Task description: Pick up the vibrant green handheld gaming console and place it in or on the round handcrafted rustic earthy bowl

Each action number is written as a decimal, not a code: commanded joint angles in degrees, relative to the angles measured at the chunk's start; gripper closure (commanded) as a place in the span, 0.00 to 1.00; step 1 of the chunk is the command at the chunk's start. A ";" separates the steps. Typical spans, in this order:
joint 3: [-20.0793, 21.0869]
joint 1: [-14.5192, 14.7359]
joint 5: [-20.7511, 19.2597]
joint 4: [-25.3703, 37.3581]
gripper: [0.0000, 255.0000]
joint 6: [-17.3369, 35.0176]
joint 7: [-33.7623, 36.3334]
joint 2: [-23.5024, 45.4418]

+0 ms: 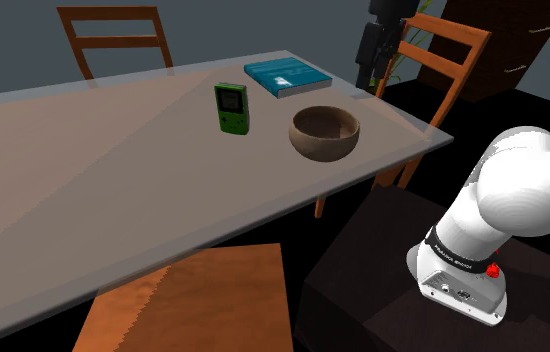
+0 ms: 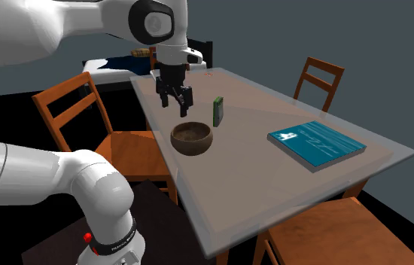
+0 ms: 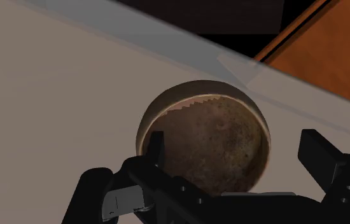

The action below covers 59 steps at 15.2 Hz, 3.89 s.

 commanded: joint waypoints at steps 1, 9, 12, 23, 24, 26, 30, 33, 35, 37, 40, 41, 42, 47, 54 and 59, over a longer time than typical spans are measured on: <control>0.00 0.00 0.00 0.00 0.00 0.00 0.00 0.00; 2.51 0.73 -0.52 9.13 0.00 9.01 0.62 18.34; 3.39 0.89 -1.11 13.75 0.00 11.19 1.07 25.23; 5.98 1.94 -5.23 36.68 0.00 13.30 3.53 50.87; 6.13 2.13 -5.72 39.34 0.00 13.01 3.77 53.30; 6.13 2.20 -5.84 39.20 0.00 13.69 3.82 53.87; 6.11 2.19 -5.87 36.31 0.00 16.73 3.85 54.03; 6.10 2.18 -5.90 34.57 0.00 18.67 3.87 54.22; 6.10 2.18 -5.90 34.58 0.00 18.67 3.87 54.23; 6.10 2.18 -5.90 34.58 0.00 18.67 3.87 54.23; 6.10 2.18 -5.90 34.59 0.00 18.66 3.87 54.23; 6.10 2.18 -5.90 34.59 1.00 18.66 3.87 54.23; 6.10 2.18 -5.90 34.59 1.00 18.66 3.87 54.23; 6.10 2.18 -5.90 34.61 1.00 18.65 3.87 54.24; 6.11 2.18 -5.85 37.23 1.00 15.68 3.82 53.88; 6.13 2.20 -5.82 40.88 1.00 11.87 3.78 53.73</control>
